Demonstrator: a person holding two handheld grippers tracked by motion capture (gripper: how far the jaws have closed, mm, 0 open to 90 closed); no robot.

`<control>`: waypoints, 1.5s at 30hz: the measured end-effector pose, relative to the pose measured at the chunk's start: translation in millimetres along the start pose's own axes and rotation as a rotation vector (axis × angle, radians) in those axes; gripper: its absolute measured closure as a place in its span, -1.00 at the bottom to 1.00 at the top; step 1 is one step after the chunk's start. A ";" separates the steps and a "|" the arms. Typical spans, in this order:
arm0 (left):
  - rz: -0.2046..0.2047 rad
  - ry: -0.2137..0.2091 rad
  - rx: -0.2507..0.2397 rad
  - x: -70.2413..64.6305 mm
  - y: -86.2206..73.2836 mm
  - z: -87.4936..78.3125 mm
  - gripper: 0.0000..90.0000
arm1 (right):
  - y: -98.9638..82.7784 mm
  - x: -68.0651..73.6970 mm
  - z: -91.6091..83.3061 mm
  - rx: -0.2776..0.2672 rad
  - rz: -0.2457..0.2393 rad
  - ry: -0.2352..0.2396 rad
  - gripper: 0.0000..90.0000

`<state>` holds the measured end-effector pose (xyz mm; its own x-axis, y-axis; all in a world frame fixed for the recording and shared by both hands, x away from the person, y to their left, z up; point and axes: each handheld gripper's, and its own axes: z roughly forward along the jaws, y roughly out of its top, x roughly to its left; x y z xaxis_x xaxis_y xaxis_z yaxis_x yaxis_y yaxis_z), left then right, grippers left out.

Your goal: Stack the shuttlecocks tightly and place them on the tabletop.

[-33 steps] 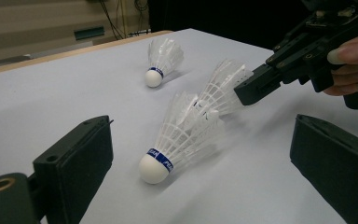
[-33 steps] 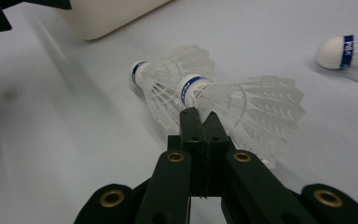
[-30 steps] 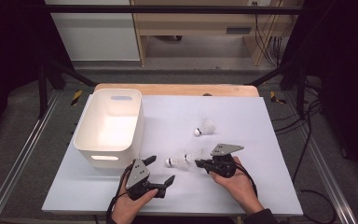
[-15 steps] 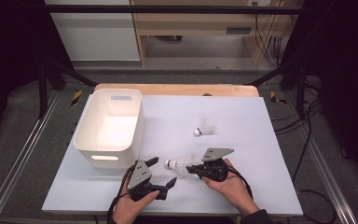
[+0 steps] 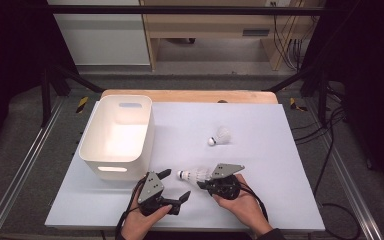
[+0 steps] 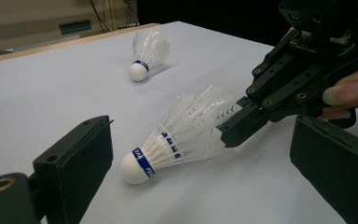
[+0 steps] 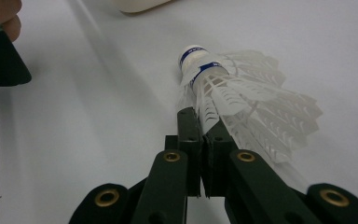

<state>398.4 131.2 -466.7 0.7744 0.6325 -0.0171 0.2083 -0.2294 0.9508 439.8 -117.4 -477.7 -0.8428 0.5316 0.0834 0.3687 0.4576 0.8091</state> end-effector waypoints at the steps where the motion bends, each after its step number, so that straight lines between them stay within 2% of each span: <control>1: 0.000 0.000 0.000 0.0 0.0 0.0 -0.87 | 0.1 0.0 0.5 0.000 0.000 -0.001 0.94; 7: -0.001 0.001 0.000 0.6 -0.3 0.0 -0.87 | -0.5 2.2 -0.4 0.014 -0.022 -0.008 0.71; 15: -0.010 0.008 -0.016 2.1 -0.4 -1.2 -0.87 | -2.5 7.5 -8.2 0.050 -0.044 -0.020 0.01; 18: -0.012 0.007 -0.019 2.4 -0.7 -1.3 -0.88 | -4.4 7.3 -21.1 0.047 -0.053 -0.046 -0.28; 20: -0.013 0.009 -0.025 3.1 -0.8 -1.3 -0.88 | -4.7 5.7 -26.5 0.042 -0.056 -0.059 -0.36; 21: -0.014 0.009 -0.027 3.4 -0.8 -1.2 -0.88 | -4.2 0.6 -35.5 0.033 -0.057 -0.076 -0.44; 23: -0.015 0.008 -0.032 3.6 -0.8 -1.5 -0.88 | -3.8 -2.2 -39.0 0.032 -0.057 -0.085 -0.48; 25: -0.020 0.010 -0.038 3.5 -0.6 -1.8 -0.88 | -2.8 -11.8 -48.1 0.024 -0.045 -0.113 -0.54; 32: -0.015 0.013 -0.041 1.4 -0.8 -1.3 -0.88 | 0.3 -54.7 -68.7 -0.008 0.046 -0.232 -0.74; 40: -0.009 0.013 -0.056 2.5 -0.8 -3.7 -0.88 | 3.7 -91.4 -61.7 0.027 0.112 -0.308 -0.75; 45: -0.006 0.011 -0.075 3.0 -0.5 -5.7 -0.90 | 12.1 -99.6 -55.8 0.054 0.094 -0.333 -0.74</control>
<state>397.2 137.5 -465.4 0.7666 0.6418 -0.0195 0.1672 -0.1702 0.9711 506.4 -204.6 -443.7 -0.6335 0.7724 -0.0450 0.4668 0.4279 0.7740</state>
